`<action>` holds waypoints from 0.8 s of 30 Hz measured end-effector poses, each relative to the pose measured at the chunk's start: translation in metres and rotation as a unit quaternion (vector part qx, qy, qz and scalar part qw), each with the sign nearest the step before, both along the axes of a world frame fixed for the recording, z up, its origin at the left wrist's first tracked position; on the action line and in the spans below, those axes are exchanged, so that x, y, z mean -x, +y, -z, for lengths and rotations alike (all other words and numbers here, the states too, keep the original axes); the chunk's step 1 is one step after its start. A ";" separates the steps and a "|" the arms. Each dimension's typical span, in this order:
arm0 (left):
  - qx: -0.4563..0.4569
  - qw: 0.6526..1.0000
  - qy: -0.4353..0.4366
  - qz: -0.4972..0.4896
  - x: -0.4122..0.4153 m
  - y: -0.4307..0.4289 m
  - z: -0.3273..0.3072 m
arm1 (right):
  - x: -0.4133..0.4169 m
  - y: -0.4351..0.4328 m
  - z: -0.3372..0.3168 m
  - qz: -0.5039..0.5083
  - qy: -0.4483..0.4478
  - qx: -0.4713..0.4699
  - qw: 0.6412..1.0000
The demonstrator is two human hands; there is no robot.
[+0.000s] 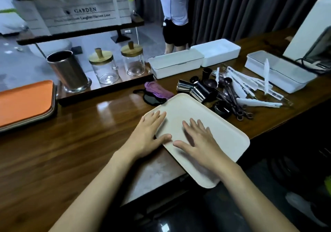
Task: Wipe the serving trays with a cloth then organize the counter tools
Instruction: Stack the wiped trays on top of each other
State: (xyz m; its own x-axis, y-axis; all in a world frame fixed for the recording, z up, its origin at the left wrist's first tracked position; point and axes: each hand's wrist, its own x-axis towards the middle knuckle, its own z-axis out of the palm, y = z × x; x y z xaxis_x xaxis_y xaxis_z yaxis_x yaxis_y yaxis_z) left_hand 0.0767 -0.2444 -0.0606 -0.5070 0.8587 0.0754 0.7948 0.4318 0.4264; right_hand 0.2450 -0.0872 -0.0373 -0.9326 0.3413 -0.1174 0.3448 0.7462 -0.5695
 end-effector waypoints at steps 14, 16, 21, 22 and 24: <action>0.012 0.994 0.094 -0.050 -0.018 -0.053 0.015 | 0.002 -0.023 0.010 -0.051 -0.056 0.023 0.997; 0.011 0.994 0.078 -0.074 -0.024 -0.074 0.013 | 0.008 -0.034 0.009 -0.077 -0.063 0.025 0.995; 0.066 0.989 0.072 -0.114 -0.035 -0.126 0.014 | 0.032 -0.065 0.007 -0.147 -0.055 -0.002 0.988; 0.073 0.987 0.073 -0.122 -0.036 -0.134 0.014 | 0.039 -0.071 0.007 -0.165 -0.053 -0.006 0.985; 0.083 0.984 0.078 -0.139 -0.036 -0.150 0.013 | 0.053 -0.081 0.007 -0.208 -0.057 -0.018 0.976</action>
State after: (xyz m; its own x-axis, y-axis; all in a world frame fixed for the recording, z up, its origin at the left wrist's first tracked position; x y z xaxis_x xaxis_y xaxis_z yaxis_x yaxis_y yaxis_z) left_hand 0.1128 -0.3939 -0.0739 -0.7175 0.6953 0.0409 0.6861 0.6954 0.2139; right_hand 0.1920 -0.1681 -0.0443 -0.9730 -0.0574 -0.2238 0.0681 0.8544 -0.5152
